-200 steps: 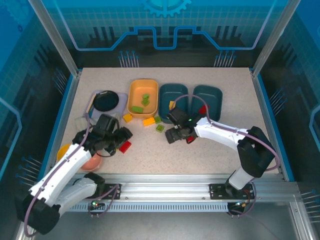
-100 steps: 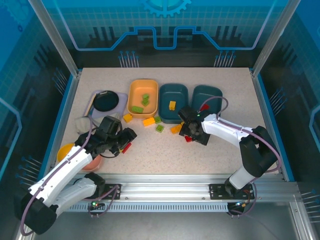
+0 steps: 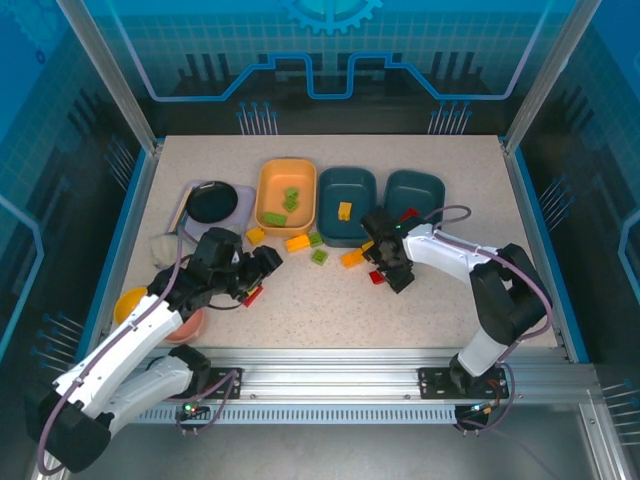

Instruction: Sort the legos into containers by color

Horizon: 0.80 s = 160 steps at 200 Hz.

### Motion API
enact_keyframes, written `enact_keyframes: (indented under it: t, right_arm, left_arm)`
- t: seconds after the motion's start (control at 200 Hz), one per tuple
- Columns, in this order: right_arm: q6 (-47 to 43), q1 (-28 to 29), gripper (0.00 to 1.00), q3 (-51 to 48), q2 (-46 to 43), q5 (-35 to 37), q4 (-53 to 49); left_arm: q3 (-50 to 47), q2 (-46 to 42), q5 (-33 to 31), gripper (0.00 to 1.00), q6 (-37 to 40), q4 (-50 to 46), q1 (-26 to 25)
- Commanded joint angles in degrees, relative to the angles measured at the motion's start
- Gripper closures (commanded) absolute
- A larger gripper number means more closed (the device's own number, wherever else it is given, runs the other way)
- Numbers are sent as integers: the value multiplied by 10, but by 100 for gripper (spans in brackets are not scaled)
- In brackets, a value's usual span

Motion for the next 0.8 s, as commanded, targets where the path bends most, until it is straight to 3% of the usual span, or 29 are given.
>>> enact_keyframes:
  t: [0.0, 0.155, 0.35, 0.5, 0.675, 0.795]
  right_arm:
    - [39, -10, 22, -11, 18, -15, 13]
    - [51, -11, 34, -14, 34, -25, 10]
    - [54, -11, 58, -22, 51, -24, 24]
    - [46, -11, 71, -39, 1, -24, 2]
    - [-89, -11, 72, 17, -114, 68, -78]
    - [-231, -54, 72, 82, -121, 132, -89]
  left_arm:
    - [-13, -12, 44, 20, 2, 73, -4]
    - [-21, 3, 73, 20, -4, 104, -4]
    - [-20, 11, 77, 20, -1, 109, -4]
    - [-16, 22, 82, 20, 3, 115, -5]
    - [31, 66, 83, 20, 20, 123, -8]
    - [81, 118, 74, 20, 34, 123, -8]
